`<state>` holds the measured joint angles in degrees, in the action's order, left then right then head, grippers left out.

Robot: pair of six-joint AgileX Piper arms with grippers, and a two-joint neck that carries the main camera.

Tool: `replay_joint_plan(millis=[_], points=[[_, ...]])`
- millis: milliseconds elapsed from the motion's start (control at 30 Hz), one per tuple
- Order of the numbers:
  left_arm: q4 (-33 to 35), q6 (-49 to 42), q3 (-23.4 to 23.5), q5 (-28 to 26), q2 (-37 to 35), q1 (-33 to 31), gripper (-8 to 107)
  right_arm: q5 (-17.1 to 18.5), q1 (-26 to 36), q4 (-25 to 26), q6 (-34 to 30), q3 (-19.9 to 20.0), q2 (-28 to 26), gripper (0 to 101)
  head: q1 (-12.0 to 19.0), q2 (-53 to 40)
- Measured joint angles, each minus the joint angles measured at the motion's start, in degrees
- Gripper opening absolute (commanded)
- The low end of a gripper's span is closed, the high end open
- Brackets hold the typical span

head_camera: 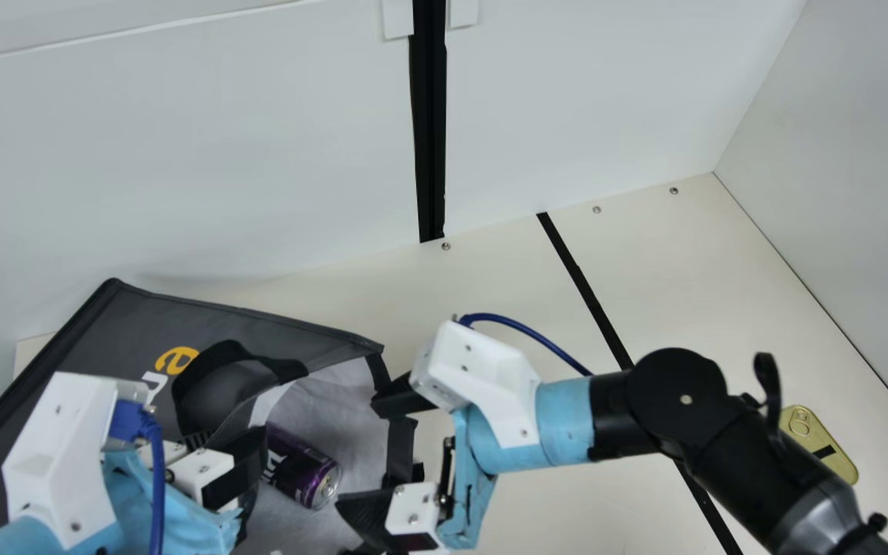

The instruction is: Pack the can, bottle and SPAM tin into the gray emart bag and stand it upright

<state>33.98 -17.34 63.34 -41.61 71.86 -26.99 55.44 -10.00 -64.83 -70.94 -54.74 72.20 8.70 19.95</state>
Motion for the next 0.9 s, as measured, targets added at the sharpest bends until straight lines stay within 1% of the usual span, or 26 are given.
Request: replay_joint_plan(millis=[200,533,733,900], points=[[0.0,0.0,0.0,0.0,0.0,0.0,-8,5.7,5.64,0.43,-1.48,0.83,-3.14,95,0.0,0.0],[0.0,0.0,0.0,0.0,0.0,0.0,-8,14.35,16.4,2.28,-3.22,0.18,-6.85,95,0.0,0.0],[0.0,0.0,0.0,0.0,0.0,0.0,-8,14.6,20.42,2.8,-2.88,-0.07,-8.2,95,0.0,0.0],[0.0,0.0,0.0,0.0,0.0,0.0,-8,14.6,23.64,4.64,-1.71,-0.61,-9.84,95,0.0,-0.09]])
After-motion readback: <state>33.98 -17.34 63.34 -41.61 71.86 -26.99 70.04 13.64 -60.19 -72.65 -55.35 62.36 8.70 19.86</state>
